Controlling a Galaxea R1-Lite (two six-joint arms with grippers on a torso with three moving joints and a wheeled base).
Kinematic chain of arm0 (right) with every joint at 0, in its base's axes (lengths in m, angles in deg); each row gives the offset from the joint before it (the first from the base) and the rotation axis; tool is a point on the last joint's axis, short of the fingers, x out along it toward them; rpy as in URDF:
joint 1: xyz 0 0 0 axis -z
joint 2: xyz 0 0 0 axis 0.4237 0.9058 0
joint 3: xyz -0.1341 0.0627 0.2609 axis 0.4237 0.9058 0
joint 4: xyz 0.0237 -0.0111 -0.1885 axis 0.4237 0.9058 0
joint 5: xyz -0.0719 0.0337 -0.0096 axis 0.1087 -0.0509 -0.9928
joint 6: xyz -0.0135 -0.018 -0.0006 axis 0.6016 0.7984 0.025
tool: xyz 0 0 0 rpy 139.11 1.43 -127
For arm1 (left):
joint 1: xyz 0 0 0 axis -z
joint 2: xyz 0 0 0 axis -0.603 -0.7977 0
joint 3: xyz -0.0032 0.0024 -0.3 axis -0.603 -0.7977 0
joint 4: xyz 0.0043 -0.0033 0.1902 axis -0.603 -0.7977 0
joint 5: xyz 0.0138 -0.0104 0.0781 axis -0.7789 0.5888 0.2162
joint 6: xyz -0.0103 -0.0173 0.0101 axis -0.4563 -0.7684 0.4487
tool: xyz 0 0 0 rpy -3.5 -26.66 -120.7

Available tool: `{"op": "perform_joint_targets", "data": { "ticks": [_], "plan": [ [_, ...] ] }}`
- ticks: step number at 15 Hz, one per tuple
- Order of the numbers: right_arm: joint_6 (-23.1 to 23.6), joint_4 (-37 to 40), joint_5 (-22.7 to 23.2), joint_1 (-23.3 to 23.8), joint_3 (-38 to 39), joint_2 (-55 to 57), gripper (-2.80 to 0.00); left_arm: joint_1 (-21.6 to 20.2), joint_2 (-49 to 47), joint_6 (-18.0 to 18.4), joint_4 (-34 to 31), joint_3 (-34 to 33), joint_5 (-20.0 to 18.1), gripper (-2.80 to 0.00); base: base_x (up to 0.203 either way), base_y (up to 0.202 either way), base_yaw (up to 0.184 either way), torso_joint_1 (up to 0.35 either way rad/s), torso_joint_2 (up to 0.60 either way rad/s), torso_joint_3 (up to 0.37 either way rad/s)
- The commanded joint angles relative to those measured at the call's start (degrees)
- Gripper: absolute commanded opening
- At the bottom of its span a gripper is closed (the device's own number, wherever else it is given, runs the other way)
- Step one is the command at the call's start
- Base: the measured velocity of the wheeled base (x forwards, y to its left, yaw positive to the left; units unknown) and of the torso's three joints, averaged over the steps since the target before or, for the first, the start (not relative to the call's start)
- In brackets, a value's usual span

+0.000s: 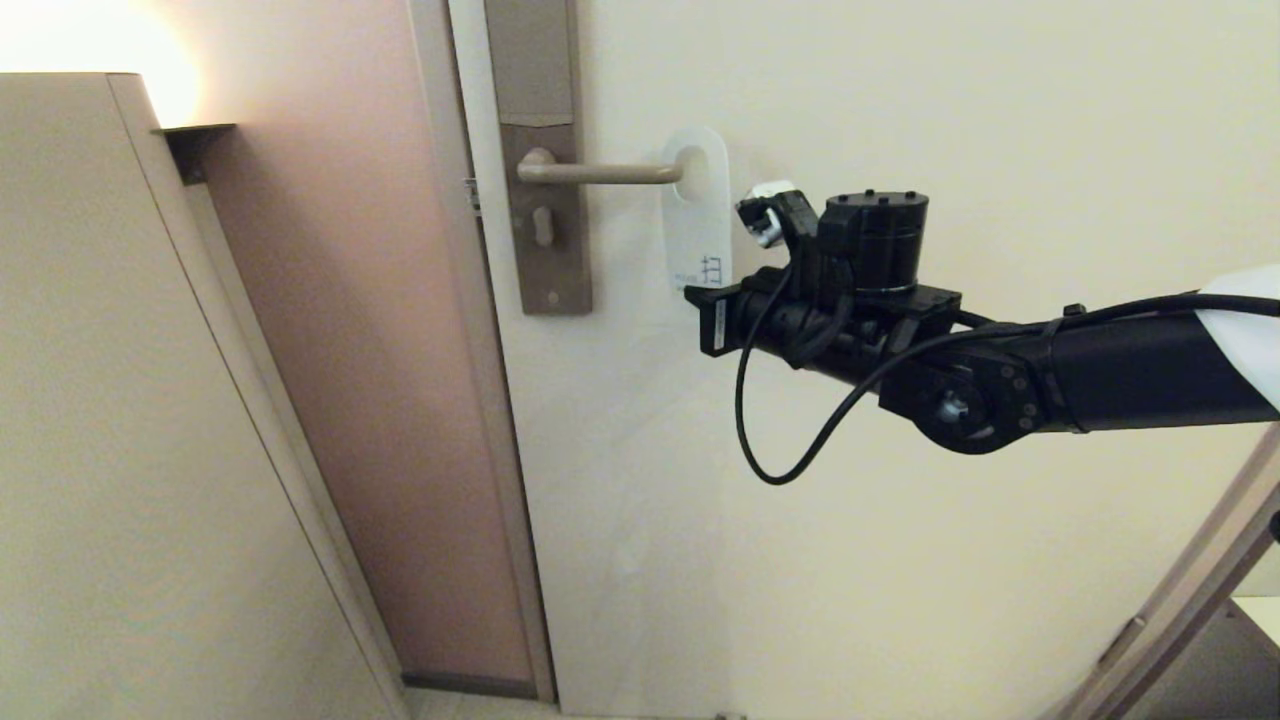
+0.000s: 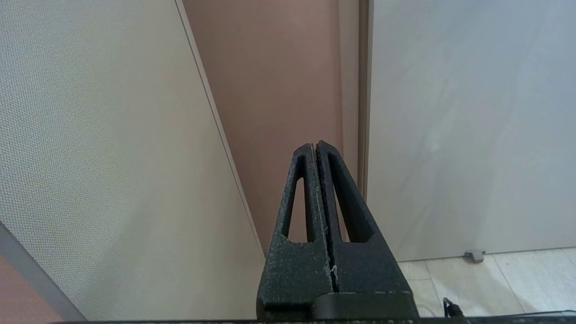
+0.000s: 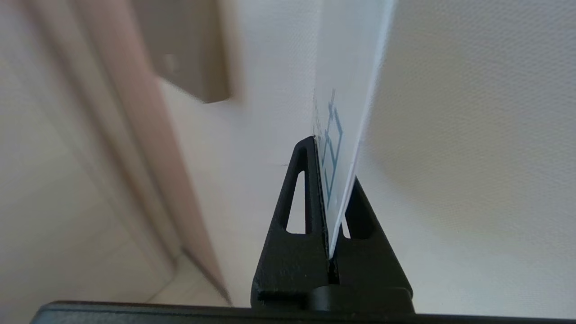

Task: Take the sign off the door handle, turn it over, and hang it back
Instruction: Hang the sign back with the other side facing out

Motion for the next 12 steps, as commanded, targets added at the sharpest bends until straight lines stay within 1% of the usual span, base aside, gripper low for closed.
{"op": "perform_joint_targets", "data": {
  "ticks": [1, 6, 9, 12],
  "plan": [
    [0.0, 0.0, -1.7, -0.9, -0.5, -0.2, -2.80, 0.0, -0.1, 0.0, 0.0, -0.1, 0.0, -2.80, 0.000, 0.000, 0.000, 0.000, 0.00, 0.000],
    [0.4, -0.3, -2.0, -2.3, -1.3, -0.1, -2.80, 0.0, -0.1, 0.0, 0.0, -0.1, 0.0, -2.80, 0.000, 0.000, 0.000, 0.000, 0.00, 0.000],
    [0.4, -0.3, -3.8, -4.0, -1.2, 0.0, -2.80, 0.0, -0.1, 0.0, 0.0, 0.0, 0.0, -2.80, 0.000, 0.000, 0.000, 0.000, 0.00, 0.000],
    [0.4, -0.3, -3.9, -4.1, -1.0, -0.3, -2.80, 0.0, -0.1, 0.0, 0.0, 0.0, 0.0, -2.80, 0.000, 0.000, 0.000, 0.000, 0.00, 0.000]
  ]
}}
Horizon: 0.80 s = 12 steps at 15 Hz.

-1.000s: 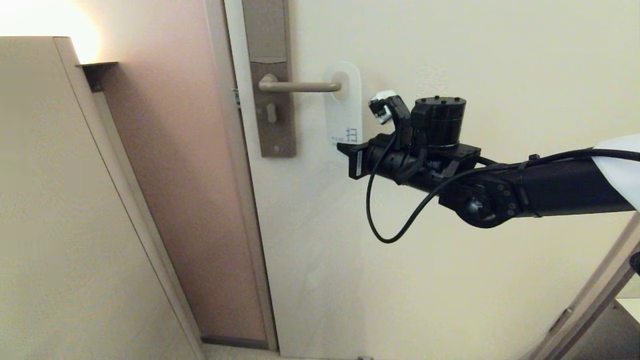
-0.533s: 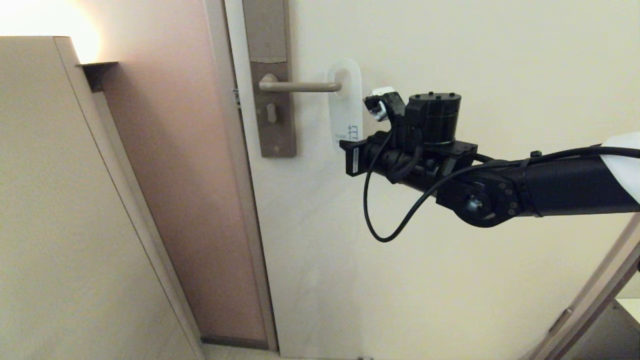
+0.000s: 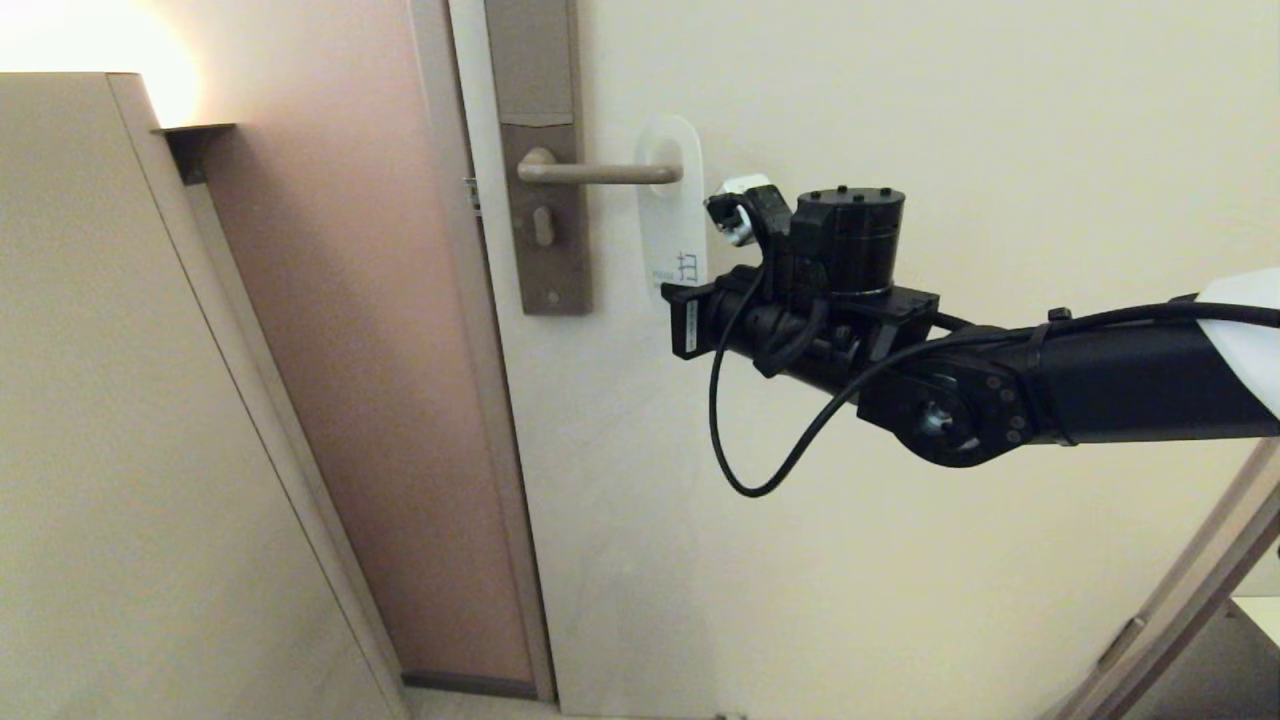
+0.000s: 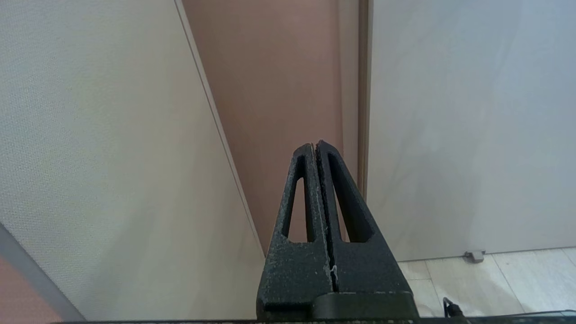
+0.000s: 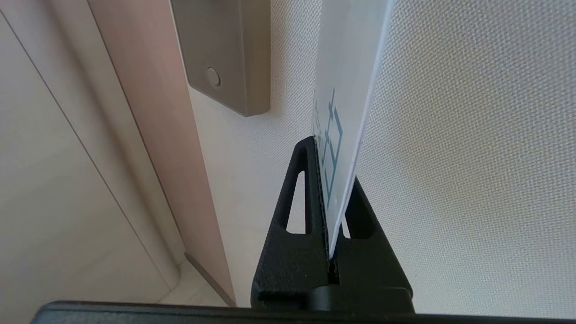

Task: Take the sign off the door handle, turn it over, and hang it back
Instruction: Hang the sign back with the other side facing out

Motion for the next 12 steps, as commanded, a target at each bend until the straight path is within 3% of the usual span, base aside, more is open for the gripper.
{"op": "perform_joint_targets", "data": {
  "ticks": [1, 12],
  "plan": [
    [0.1, -0.3, -0.1, -0.1, 0.1, -0.2, -2.80, 0.0, -0.1, 0.0, 0.0, 0.0, 0.0, -2.80, 0.000, 0.000, 0.000, 0.000, 0.00, 0.000],
    [0.2, -0.6, -0.9, -3.4, -0.4, -0.2, -2.80, 0.0, -0.1, 0.0, 0.0, 0.0, 0.0, -2.80, 0.000, 0.000, 0.000, 0.000, 0.00, 0.000]
  ]
}}
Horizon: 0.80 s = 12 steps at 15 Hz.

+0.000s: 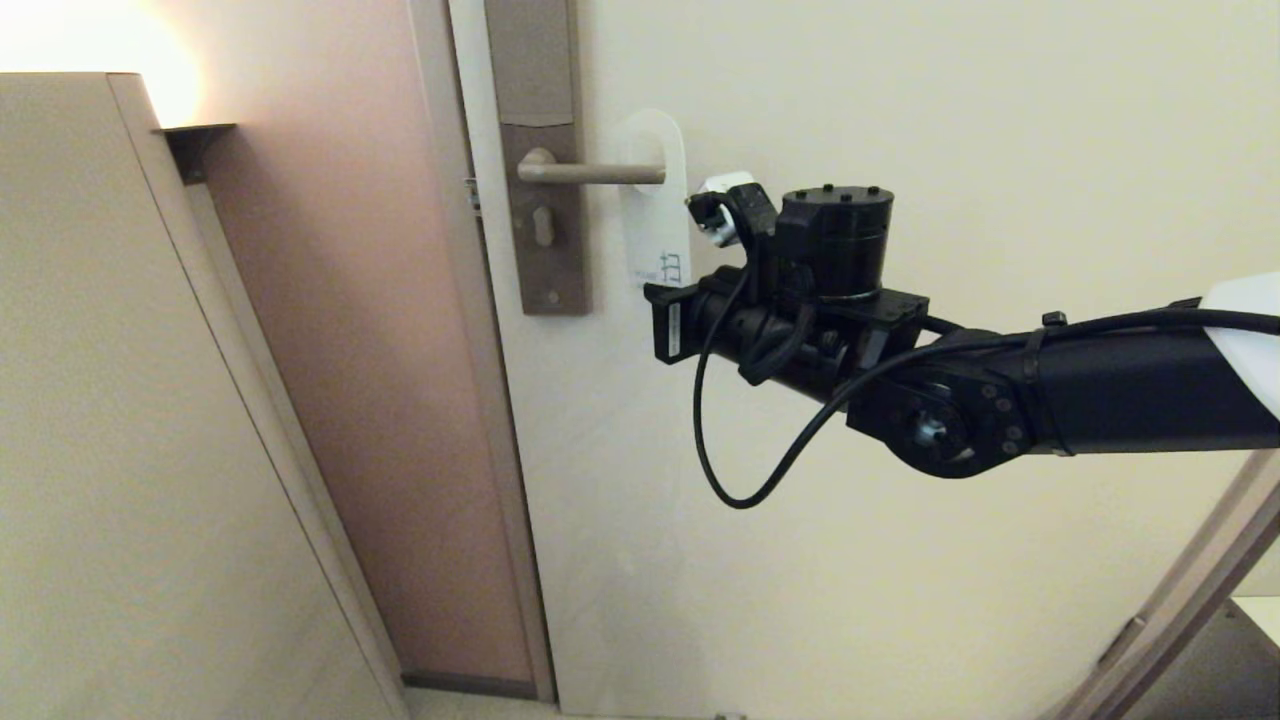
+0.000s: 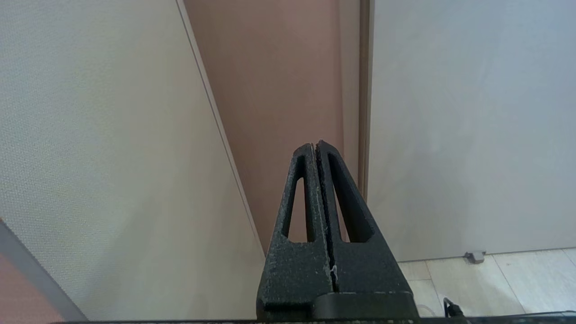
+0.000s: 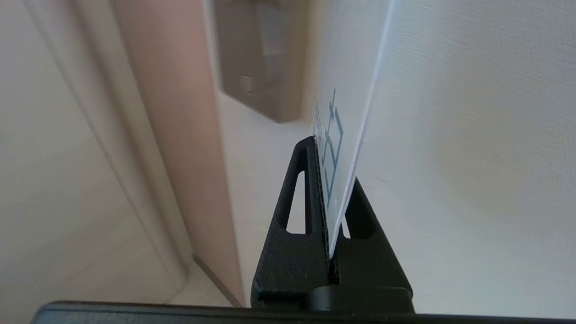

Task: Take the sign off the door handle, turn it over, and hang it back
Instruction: Hang the sign back with the other side facing out

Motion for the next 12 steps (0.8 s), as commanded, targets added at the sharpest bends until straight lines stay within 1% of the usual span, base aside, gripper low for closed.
{"op": "perform_joint_targets", "data": {
  "ticks": [1, 5, 12],
  "plan": [
    [-0.1, -0.6, -0.1, -1.0, -0.1, 0.1, -2.80, 0.0, -0.1, 0.1, 0.0, 0.0, -0.1, -2.80, 0.000, 0.000, 0.000, 0.000, 0.00, 0.000],
    [-0.1, -4.1, -0.4, -3.1, 0.1, 0.7, -2.80, 0.0, -0.1, 0.1, 0.0, 0.0, -0.1, -2.80, 0.000, 0.000, 0.000, 0.000, 0.00, 0.000],
    [0.1, -6.8, -0.4, -5.0, 0.7, 1.8, -2.80, 0.0, -0.1, 0.1, 0.0, -0.1, 0.0, -2.80, 0.000, 0.000, 0.000, 0.000, 0.00, 0.000]
  ]
}}
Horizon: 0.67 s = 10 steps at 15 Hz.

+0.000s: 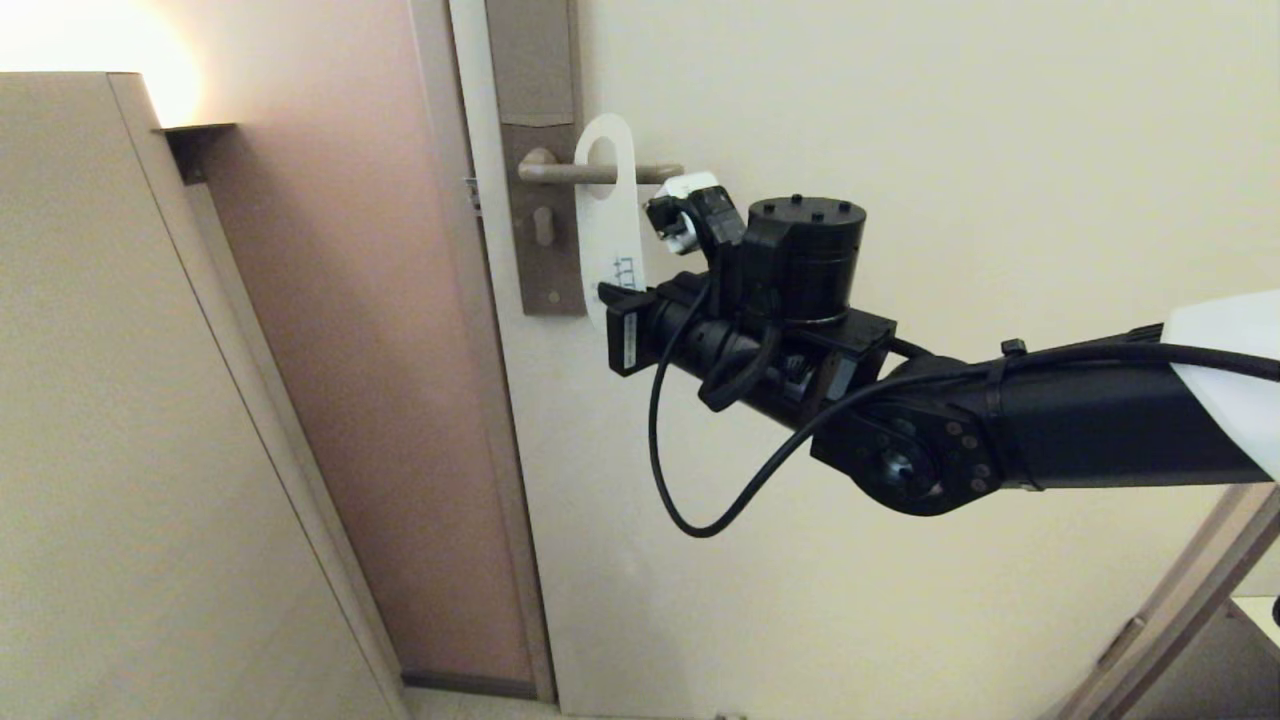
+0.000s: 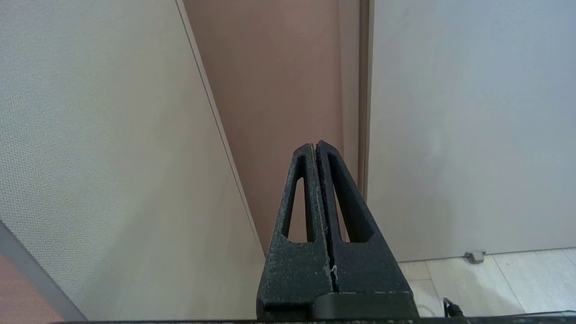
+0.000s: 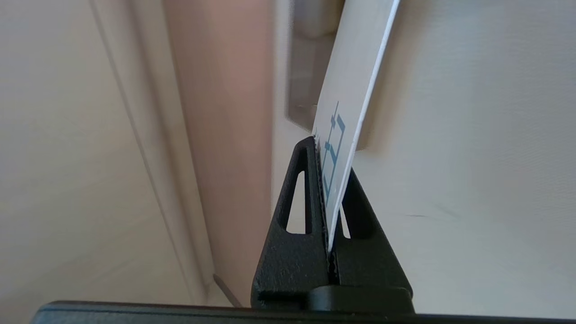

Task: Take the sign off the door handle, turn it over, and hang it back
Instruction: Hang the sign back with the other side facing out

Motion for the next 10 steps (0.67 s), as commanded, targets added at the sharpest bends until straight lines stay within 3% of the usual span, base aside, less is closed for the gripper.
{"op": "perform_joint_targets", "data": {
  "ticks": [1, 10],
  "plan": [
    [0.0, -1.0, 0.0, -0.9, 0.3, 0.6, -2.80, 0.0, -0.1, 0.0, 0.0, 0.0, -0.1, -2.80, 0.000, 0.000, 0.000, 0.000, 0.00, 0.000],
    [1.8, -1.8, 0.5, -2.5, 0.0, 1.7, -2.80, 0.0, -0.1, 0.0, 0.0, 0.0, 0.0, -2.80, 0.000, 0.000, 0.000, 0.000, 0.00, 0.000]
  ]
}}
